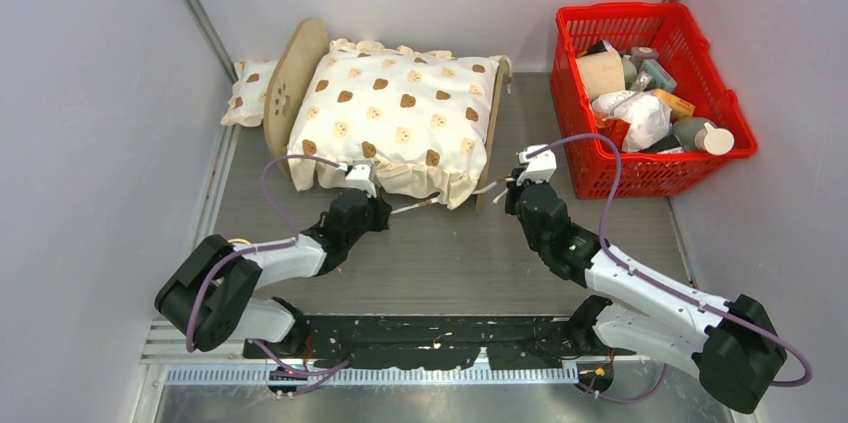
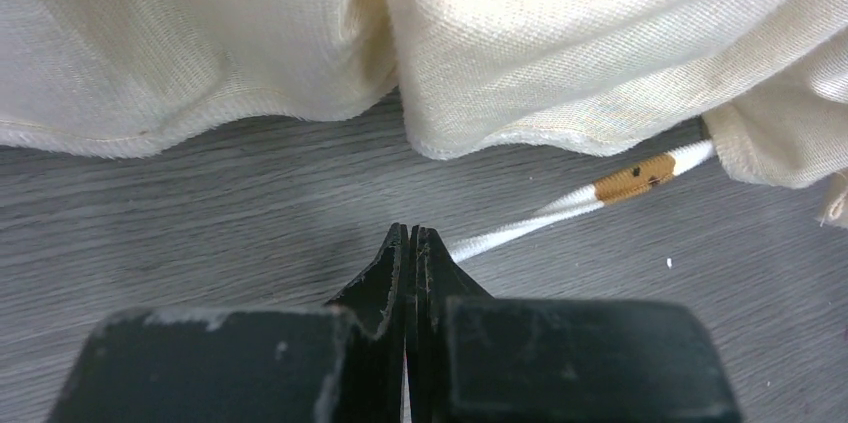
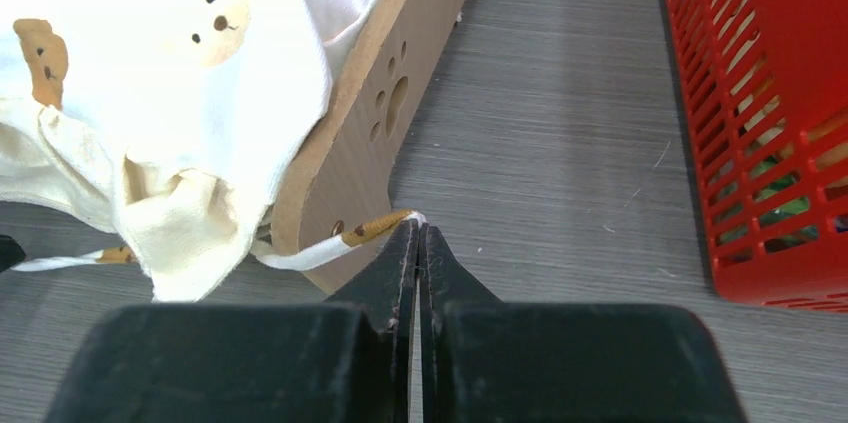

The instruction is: Set up the pet bed

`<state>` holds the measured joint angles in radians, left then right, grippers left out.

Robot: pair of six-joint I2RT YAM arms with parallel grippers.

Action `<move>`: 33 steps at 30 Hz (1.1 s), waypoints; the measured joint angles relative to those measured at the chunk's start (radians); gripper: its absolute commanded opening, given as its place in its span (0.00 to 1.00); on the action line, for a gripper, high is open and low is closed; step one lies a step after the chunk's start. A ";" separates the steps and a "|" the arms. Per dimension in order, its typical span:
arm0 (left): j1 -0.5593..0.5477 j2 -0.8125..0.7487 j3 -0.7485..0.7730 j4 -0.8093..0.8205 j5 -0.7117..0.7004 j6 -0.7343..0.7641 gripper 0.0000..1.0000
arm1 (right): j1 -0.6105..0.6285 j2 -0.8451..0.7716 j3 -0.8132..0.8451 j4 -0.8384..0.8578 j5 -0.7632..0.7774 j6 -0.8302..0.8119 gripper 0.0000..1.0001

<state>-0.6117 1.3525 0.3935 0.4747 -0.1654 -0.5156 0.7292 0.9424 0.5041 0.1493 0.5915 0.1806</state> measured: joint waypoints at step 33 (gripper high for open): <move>-0.010 -0.017 0.060 -0.140 -0.050 0.008 0.13 | -0.033 -0.111 0.003 -0.002 -0.014 -0.102 0.37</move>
<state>-0.6220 1.3354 0.4530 0.3351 -0.2153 -0.5079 0.6960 0.8314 0.5076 0.1474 0.5777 0.0784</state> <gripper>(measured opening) 0.037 0.140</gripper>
